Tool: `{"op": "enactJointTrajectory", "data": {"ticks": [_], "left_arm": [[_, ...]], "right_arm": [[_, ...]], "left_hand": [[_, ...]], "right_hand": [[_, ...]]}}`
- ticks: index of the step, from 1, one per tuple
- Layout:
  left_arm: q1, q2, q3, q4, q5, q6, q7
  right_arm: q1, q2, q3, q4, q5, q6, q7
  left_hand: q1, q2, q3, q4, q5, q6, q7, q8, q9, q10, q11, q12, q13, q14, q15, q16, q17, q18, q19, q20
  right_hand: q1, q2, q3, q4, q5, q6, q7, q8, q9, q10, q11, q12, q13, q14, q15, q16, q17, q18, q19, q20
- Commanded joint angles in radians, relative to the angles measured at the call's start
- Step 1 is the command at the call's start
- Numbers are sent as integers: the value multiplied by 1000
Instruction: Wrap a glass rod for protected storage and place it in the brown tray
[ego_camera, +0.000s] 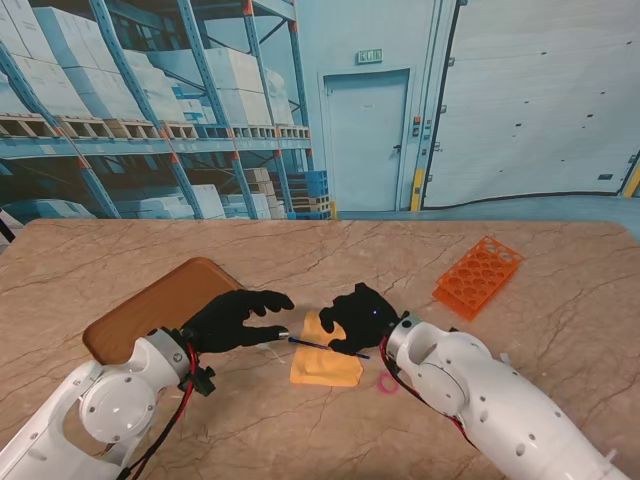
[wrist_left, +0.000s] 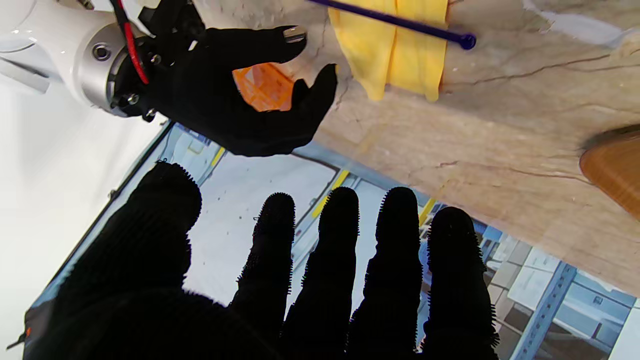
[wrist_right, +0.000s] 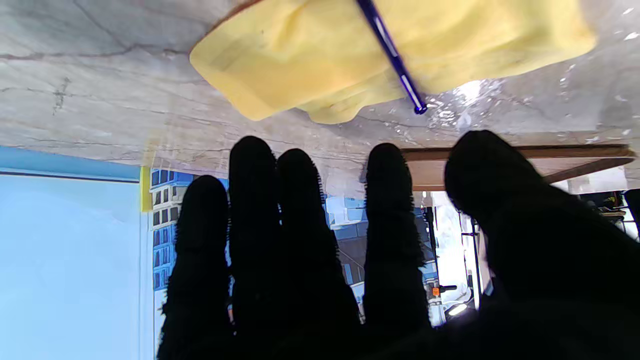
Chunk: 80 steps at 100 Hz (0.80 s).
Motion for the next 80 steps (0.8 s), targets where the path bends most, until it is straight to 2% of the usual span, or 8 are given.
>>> {"op": "enactJointTrajectory", "data": {"ticks": [1, 11, 19, 22, 29, 43, 65, 80], "left_arm": [[-1, 2, 14, -4, 34, 8, -3], [-15, 4, 41, 5, 90, 17, 3], [-30, 4, 69, 28, 142, 11, 24], [-39, 3, 81, 45, 161, -4, 44], [-59, -2, 108, 91, 213, -51, 111], [-79, 0, 137, 139, 304, -97, 160], [-94, 12, 175, 177, 418, -94, 180], [-121, 18, 213, 217, 475, -102, 204]], "right_arm": [[-30, 12, 5, -12, -12, -16, 3], [-74, 18, 37, -35, -44, -26, -2], [-106, 22, 60, -50, -69, -34, -13], [-117, 24, 68, -55, -80, -39, -18], [-139, 28, 82, -61, -101, -55, -31], [-162, 38, 95, -57, -150, -92, -66], [-174, 52, 92, -50, -215, -127, -111], [-180, 62, 93, -46, -257, -139, -135]], "left_hand": [[-8, -39, 68, 18, 14, -26, 46, 24, 22, -27, 60, 49, 31, -26, 58, 49, 16, -20, 67, 37], [-30, -52, 122, 13, 8, -29, 89, 39, 31, -40, 163, 150, 49, -26, 176, 150, 39, -30, 162, 77], [-59, -71, 174, 9, 2, -29, 132, 49, 34, -51, 231, 211, 62, -30, 253, 213, 57, -43, 236, 104], [-75, -81, 195, 7, 3, -29, 147, 51, 39, -53, 248, 223, 69, -29, 272, 226, 65, -41, 257, 112], [-118, -108, 258, -2, 8, -28, 201, 62, 50, -58, 297, 247, 88, -26, 329, 256, 93, -41, 304, 124], [-144, -129, 292, -8, -3, -29, 239, 67, 46, -59, 332, 261, 94, -34, 364, 271, 110, -46, 319, 130], [-165, -183, 340, -8, -5, -26, 273, 70, 44, -55, 361, 275, 104, -39, 396, 287, 124, -45, 334, 146], [-190, -221, 387, -10, -8, -30, 299, 78, 48, -86, 385, 287, 114, -46, 415, 298, 139, -44, 342, 156]], "right_hand": [[-16, -47, 13, 22, -12, -53, 11, 15, -24, 18, -6, -6, -31, -12, -8, -12, -14, -20, -12, -16], [1, -81, 11, 2, -22, -113, 41, 13, -54, 28, 23, 13, -54, -12, 26, 8, -42, -23, -27, -15], [3, -95, 6, 4, -35, -108, 36, 12, -83, 28, 46, 27, -73, -20, 48, 21, -52, -28, -26, -12], [-3, -96, 7, 13, -44, -83, 17, 17, -99, 27, 53, 33, -82, -24, 53, 23, -56, -31, -26, -11], [-16, -91, 13, 76, -59, -25, -73, 126, -135, 21, 64, 41, -103, -38, 57, 20, -64, -38, -27, -14], [-5, -126, 28, 74, -109, -7, -77, 141, -218, 16, 96, 60, -157, -62, 69, 25, -91, -52, -32, -17], [8, -150, 74, 79, -121, -99, -44, 156, -284, 15, 118, 79, -205, -79, 92, 33, -120, -69, -31, -16], [4, -166, 84, 85, -127, -95, -37, 158, -315, 13, 124, 86, -227, -87, 99, 36, -131, -76, -30, -15]]}}
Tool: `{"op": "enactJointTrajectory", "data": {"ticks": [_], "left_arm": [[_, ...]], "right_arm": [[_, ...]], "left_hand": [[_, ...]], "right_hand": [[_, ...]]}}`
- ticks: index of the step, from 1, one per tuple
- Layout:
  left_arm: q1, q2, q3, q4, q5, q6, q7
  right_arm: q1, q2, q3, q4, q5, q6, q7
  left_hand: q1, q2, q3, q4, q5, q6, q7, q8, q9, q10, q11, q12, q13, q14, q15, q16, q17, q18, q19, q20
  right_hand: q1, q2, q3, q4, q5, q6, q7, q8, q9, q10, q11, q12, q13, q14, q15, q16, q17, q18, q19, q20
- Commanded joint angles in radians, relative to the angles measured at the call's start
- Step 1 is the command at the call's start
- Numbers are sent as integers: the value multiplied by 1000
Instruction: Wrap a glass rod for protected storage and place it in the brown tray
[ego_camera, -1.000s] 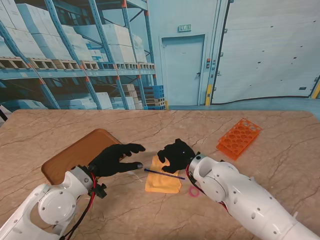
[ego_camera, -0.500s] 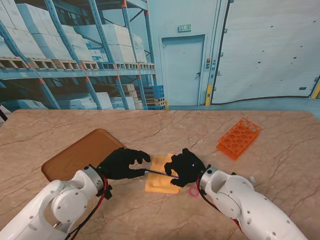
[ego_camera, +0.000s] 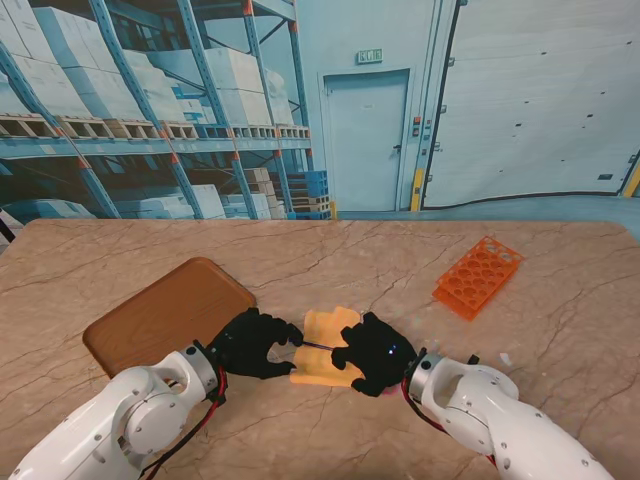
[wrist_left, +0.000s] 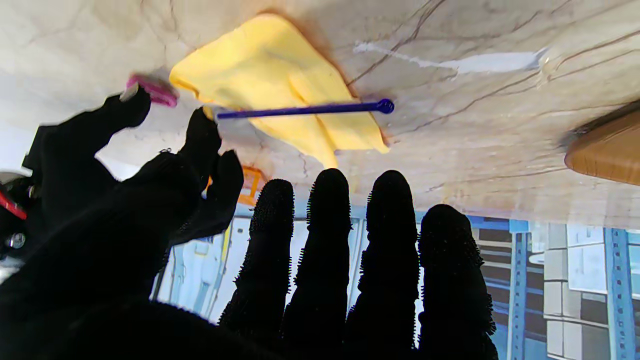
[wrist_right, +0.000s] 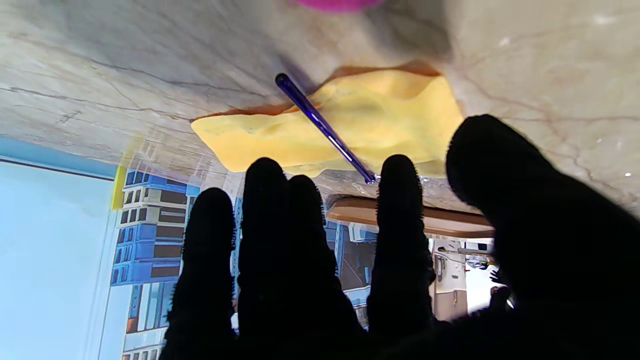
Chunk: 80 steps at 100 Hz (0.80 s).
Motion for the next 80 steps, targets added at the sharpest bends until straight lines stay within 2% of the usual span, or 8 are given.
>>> {"op": "enactJointTrajectory", "data": {"ticks": [1, 17, 35, 46, 52, 64, 67, 80], "left_arm": [[-7, 1, 14, 24, 15, -7, 5], [-40, 4, 56, 66, 52, -10, 34], [-47, -4, 76, 89, 17, 18, 57], [-49, -8, 79, 99, 4, 24, 69], [-48, -10, 80, 105, -5, 26, 75], [-50, -14, 82, 118, -15, 28, 92], [-51, -15, 82, 121, -17, 29, 95], [-54, -17, 86, 132, -25, 37, 105]], "right_arm": [[-11, 6, -3, 3, -6, -9, -8], [12, 19, -27, 29, -50, -23, -41], [76, 35, -98, 84, -90, -19, -104], [106, 36, -137, 109, -82, -5, -107], [126, 36, -161, 122, -78, 2, -113], [162, 35, -206, 148, -61, 15, -119], [171, 34, -216, 154, -55, 18, -120], [200, 28, -253, 177, -25, 27, -120]], "left_hand": [[-34, -55, 36, -9, -20, -16, 36, 17, 6, -21, 41, 26, 15, -23, 25, 27, 8, -12, 52, 27], [-79, -54, 26, -18, -14, -17, 51, 20, 20, -24, 74, 48, 34, -34, 57, 43, 27, -15, 62, 32], [-87, -28, -6, -21, -9, -19, 58, 21, 20, -23, 80, 58, 30, -29, 62, 48, 20, -11, 57, 29], [-83, -16, -20, -20, -10, -22, 60, 22, 20, -25, 76, 57, 30, -29, 59, 46, 19, -12, 50, 23], [-81, -11, -25, -20, -8, -24, 62, 22, 20, -26, 75, 57, 29, -29, 57, 46, 17, -11, 47, 20], [-75, -4, -32, -18, -7, -24, 64, 22, 22, -30, 76, 57, 30, -31, 55, 43, 19, -13, 46, 14], [-73, -1, -33, -18, -7, -24, 64, 22, 21, -27, 75, 56, 30, -31, 54, 43, 18, -12, 45, 13], [-67, 6, -38, -17, -6, -25, 64, 21, 21, -28, 74, 55, 28, -31, 50, 40, 17, -12, 44, 8]], "right_hand": [[4, -64, 36, 43, -28, -6, 14, 14, -44, 9, 27, 21, -43, -18, 24, 12, -19, -20, -4, -10], [-6, -89, 39, 50, -16, 6, 15, 10, -70, 8, 31, 27, -61, -24, 28, 13, -26, -25, -2, -8], [-2, -90, 52, 66, 38, -29, 34, 10, -68, -3, 40, 32, -58, -27, 40, 15, -15, -30, 15, -5], [53, -146, 85, -2, 71, -89, 124, -117, -30, -26, 31, 21, -39, -28, 50, 5, -3, -32, 33, -18], [71, -147, 97, -7, 75, -111, 170, -162, -16, -34, 33, 17, -29, -28, 54, 3, 5, -32, 40, -21], [77, -129, 102, -7, 85, -122, 193, -176, 3, -35, 36, 15, -16, -27, 58, 2, 13, -32, 47, -22], [81, -121, 102, -5, 83, -126, 236, -221, 12, -36, 37, 10, -12, -25, 61, 0, 15, -31, 51, -26], [98, -37, 90, -8, 153, -104, 265, -256, 51, -45, 39, 3, 7, -24, 68, -1, 23, -28, 60, -28]]}}
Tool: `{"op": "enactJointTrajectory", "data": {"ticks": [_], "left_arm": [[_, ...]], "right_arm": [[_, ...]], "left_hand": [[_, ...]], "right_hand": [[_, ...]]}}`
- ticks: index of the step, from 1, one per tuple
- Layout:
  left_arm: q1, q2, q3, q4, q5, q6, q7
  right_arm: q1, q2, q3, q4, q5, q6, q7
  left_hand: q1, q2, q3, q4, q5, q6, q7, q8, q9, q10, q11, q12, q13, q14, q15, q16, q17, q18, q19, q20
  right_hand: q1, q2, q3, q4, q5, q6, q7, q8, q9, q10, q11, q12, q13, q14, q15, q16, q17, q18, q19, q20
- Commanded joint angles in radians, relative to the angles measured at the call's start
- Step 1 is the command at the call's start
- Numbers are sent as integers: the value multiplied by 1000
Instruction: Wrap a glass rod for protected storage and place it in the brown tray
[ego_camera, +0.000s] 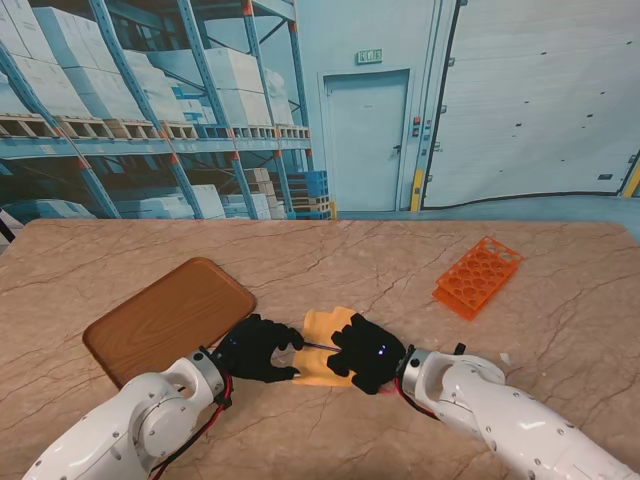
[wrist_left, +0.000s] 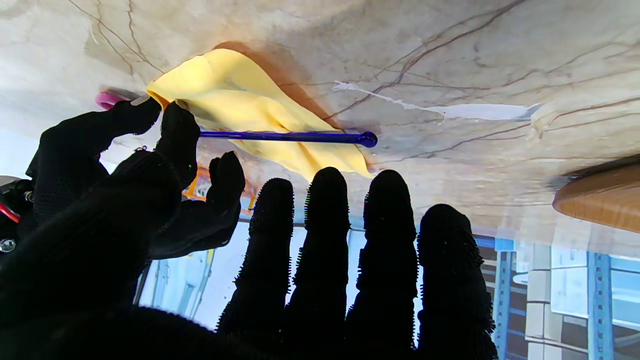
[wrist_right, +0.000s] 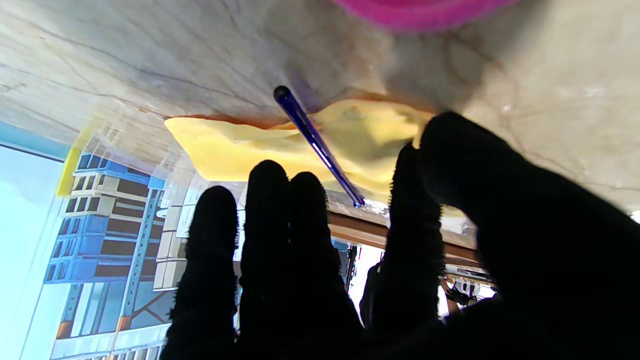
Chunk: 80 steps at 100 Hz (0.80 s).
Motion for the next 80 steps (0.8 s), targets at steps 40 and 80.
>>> {"op": "enactJointTrajectory", "data": {"ticks": [40, 80], "left_arm": [[-14, -10, 24, 22, -21, 20, 4], [-68, 17, 86, 31, 109, 6, -19]], "right_arm": [[26, -17, -30, 52, 35, -7, -19], [43, -25, -43, 67, 67, -16, -9]], "left_hand": [[13, 43, -40, -13, -12, -27, 19, 0, -100, 18, -77, -45, -104, -13, -83, -27, -91, -16, -28, -46], [7, -2, 7, -3, 7, 4, 5, -9, -98, 32, -63, -44, -102, 0, -62, -13, -81, -9, -4, -24]], "right_hand": [[42, 121, 20, 9, 69, 71, 56, 17, 41, -21, 35, -12, 22, -19, 44, -1, 0, -4, 38, -17], [-29, 100, 114, 128, 57, 68, 96, 86, 38, -25, 43, -10, 25, -29, 45, -2, 0, -4, 39, -18]]}}
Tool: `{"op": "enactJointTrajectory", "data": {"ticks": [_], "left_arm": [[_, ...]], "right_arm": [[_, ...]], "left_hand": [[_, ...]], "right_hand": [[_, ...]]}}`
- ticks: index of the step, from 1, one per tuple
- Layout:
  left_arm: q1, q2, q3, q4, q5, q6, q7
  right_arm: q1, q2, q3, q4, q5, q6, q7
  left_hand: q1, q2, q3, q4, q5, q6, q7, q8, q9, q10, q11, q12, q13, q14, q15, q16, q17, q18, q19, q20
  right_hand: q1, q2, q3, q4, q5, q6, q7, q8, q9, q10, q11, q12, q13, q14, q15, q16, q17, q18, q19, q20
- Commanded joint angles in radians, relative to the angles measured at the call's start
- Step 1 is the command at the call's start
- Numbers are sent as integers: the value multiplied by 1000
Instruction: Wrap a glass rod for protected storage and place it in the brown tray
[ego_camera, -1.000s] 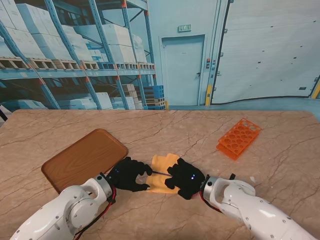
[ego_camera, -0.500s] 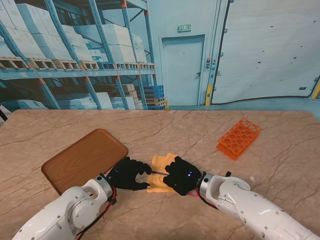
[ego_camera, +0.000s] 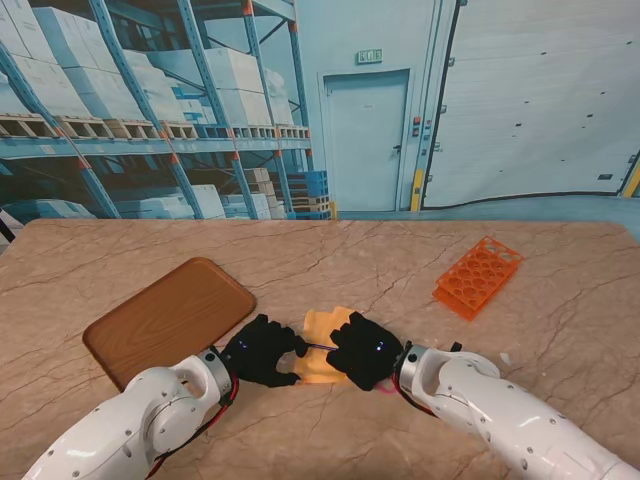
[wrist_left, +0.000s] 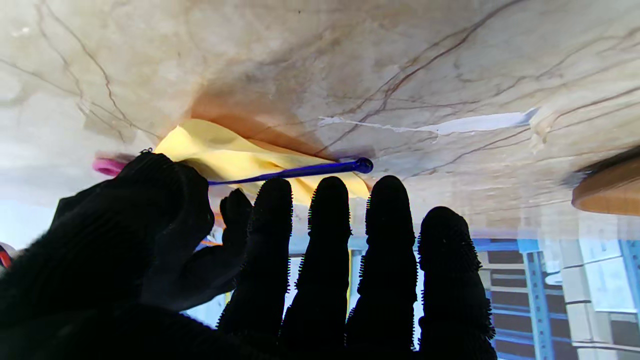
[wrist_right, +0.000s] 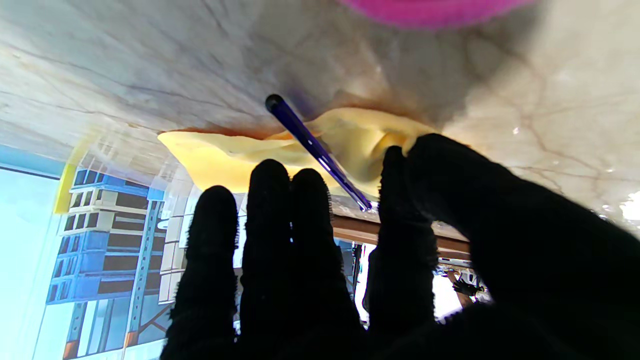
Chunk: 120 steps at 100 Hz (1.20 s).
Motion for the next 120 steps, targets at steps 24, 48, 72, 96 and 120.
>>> {"op": "enactJointTrajectory", "data": {"ticks": [24, 48, 72, 96, 120], "left_arm": [[-39, 15, 53, 22, 55, -26, 22], [-107, 39, 140, 54, 186, -35, 97], [-173, 56, 241, 73, 232, -12, 86], [-245, 51, 352, 119, 200, 24, 96], [-271, 32, 394, 159, 145, 45, 138]], "right_arm": [[7, -14, -11, 21, 40, -7, 20], [4, -19, -3, 22, 58, -7, 37], [2, -21, 3, 24, 69, -8, 44], [-8, -22, 17, 17, 70, -10, 51], [-22, -23, 36, 9, 71, -18, 48]], "left_hand": [[-87, -41, -12, -15, -6, 25, 9, -5, -26, 19, 17, -7, -23, 5, 23, 19, 1, -2, 31, 29], [-76, -23, -62, -11, 13, 33, 66, 28, 18, 16, 54, 12, 27, 11, 65, 27, 60, 16, 52, 55], [-23, -50, 42, 1, 44, 22, 108, 35, 62, 16, 77, 1, 72, 7, 87, 13, 106, 22, 76, 44], [202, -131, 135, -58, 98, -61, 315, -107, 186, -25, 147, 13, 185, 1, 159, -19, 214, 27, 150, -9], [252, -61, 236, -27, 151, -90, 365, -133, 286, -43, 81, 103, 221, -3, 154, -56, 238, 34, 152, -58]], "right_hand": [[-13, 11, 61, 66, 2, -24, 14, 2, 5, -7, 25, -8, 15, -19, 31, -3, 0, -6, 33, -17], [-11, 13, 59, 67, 2, -27, 14, 6, 7, -11, 25, -9, 15, -21, 30, -3, -1, -10, 29, -19], [-13, 13, 58, 67, 1, -28, 13, 7, 8, -13, 24, -8, 17, -24, 29, -3, -1, -10, 28, -19], [-15, 15, 55, 65, -2, -30, 10, 7, 11, -13, 24, -9, 19, -25, 28, -3, -1, -10, 28, -19], [-21, 23, 36, 47, -16, -33, -8, -7, 14, -3, 23, -8, 23, -25, 27, -3, -1, -10, 28, -19]]}}
